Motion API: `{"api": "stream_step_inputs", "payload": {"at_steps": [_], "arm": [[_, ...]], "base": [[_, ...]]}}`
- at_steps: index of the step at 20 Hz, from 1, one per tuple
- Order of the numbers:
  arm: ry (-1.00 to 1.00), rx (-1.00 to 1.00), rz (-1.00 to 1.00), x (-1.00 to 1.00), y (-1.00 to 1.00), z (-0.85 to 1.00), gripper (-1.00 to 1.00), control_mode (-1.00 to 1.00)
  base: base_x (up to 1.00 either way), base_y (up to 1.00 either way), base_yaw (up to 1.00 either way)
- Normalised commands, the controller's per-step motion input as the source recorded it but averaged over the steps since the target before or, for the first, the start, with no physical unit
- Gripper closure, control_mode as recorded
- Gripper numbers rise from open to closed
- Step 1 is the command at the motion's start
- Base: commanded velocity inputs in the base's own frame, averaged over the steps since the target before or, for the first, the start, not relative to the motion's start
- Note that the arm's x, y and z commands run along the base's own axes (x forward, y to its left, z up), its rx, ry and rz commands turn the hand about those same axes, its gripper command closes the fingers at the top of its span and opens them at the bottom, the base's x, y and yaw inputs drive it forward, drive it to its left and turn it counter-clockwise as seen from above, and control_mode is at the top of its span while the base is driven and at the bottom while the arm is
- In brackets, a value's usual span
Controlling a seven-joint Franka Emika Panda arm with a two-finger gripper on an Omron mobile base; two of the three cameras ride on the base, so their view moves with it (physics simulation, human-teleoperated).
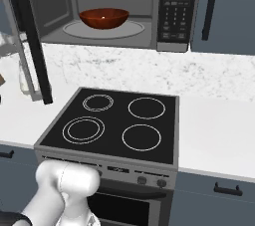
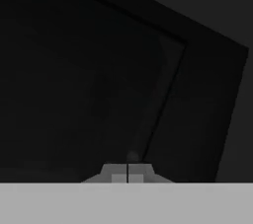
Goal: Open the microwave, place the bowl with waffle inside the microwave, then close the microwave door and turn it on.
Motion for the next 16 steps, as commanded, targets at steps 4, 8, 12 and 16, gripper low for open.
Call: {"api": "stream_step_inputs", "payload": {"at_steps": [4, 8, 12, 16], "arm": [[0.37, 0.00, 0.58, 0.89, -0.28, -0.35, 1.00, -1.00], [0.23, 0.04, 0.59, 1.00, -0.22, -0.06, 1.00, -1.00], [0.29, 0.09, 0.44, 1.00, -0.08, 0.06, 1.00, -1.00], [0.46, 0.10, 0.39, 1.00, -0.13, 0.00, 1.00, -1.00]], "base": [[0.00, 0.00, 0.00], [0.00, 0.00, 0.00], [0.00, 0.00, 0.00], [0.00, 0.00, 0.00]]}}
